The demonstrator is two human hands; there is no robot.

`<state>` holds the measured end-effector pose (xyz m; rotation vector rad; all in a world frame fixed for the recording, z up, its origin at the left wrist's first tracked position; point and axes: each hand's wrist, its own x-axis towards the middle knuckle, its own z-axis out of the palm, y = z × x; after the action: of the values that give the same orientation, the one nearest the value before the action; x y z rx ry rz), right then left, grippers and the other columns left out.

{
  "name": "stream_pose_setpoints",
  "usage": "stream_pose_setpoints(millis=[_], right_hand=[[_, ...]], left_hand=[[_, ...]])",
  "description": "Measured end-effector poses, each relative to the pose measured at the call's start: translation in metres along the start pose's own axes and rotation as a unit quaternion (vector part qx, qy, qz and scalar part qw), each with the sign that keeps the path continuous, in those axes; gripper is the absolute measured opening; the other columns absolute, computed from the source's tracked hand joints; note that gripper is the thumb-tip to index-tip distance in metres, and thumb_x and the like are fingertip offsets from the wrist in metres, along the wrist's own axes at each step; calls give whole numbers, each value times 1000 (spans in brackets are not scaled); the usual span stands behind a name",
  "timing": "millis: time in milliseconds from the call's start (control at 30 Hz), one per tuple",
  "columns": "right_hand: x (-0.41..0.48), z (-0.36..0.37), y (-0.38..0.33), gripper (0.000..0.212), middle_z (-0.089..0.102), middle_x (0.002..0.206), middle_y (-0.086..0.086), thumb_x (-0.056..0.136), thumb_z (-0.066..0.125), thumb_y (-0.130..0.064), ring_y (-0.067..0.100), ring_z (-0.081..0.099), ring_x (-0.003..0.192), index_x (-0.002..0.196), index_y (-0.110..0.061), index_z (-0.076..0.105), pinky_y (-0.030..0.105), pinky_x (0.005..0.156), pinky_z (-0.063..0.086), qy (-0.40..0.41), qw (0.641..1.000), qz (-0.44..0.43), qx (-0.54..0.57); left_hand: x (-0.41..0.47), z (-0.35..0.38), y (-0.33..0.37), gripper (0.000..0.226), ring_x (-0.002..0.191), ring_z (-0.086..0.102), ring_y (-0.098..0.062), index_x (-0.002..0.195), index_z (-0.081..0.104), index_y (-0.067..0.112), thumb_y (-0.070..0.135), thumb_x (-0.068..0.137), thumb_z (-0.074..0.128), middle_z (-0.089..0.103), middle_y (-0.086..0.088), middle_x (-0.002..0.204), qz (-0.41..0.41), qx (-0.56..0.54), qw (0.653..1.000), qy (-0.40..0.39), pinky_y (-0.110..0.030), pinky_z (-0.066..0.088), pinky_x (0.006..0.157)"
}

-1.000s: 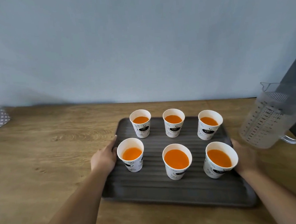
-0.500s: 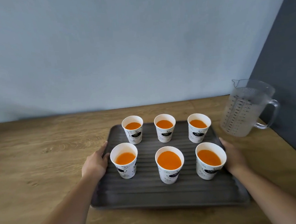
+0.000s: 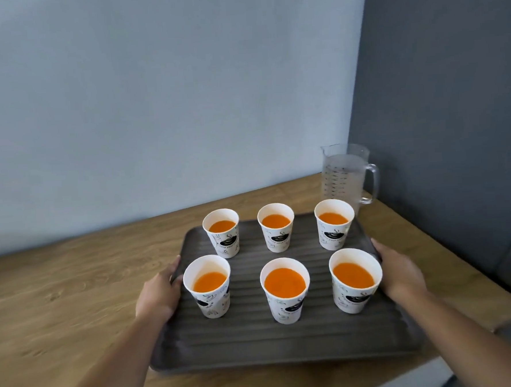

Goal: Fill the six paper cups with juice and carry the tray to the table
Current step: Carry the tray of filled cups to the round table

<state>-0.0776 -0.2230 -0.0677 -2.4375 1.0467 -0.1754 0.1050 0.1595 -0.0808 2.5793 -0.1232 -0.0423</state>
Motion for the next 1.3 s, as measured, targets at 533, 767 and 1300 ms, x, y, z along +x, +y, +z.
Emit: stream_pose_setpoints(millis=[533, 767, 1300], right_hand=[[-150, -121, 171, 47, 52, 141, 9, 99, 36, -29, 32, 52, 123, 146, -31, 34, 39, 94, 46, 92, 990, 107, 3], [-231, -158, 256, 47, 55, 138, 11, 98, 41, -29, 31, 51, 124, 144, -26, 40, 37, 94, 43, 149, 977, 154, 4], [-393, -219, 396, 47, 57, 136, 8, 98, 41, -33, 26, 55, 119, 144, -28, 39, 35, 81, 48, 234, 898, 371, -38]], left_hand=[[-129, 45, 114, 51, 127, 49, -30, 140, 44, 32, 17, 92, 45, 55, -4, 139, 173, -22, 982, -72, -37, 41, 102], [-193, 82, 172, 51, 126, 49, -32, 142, 41, 31, 19, 92, 45, 55, -6, 138, 255, -17, 960, -113, -38, 41, 102], [-328, 189, 317, 47, 122, 53, -29, 140, 42, 32, 25, 94, 47, 56, -3, 137, 409, -54, 873, -260, -38, 44, 99]])
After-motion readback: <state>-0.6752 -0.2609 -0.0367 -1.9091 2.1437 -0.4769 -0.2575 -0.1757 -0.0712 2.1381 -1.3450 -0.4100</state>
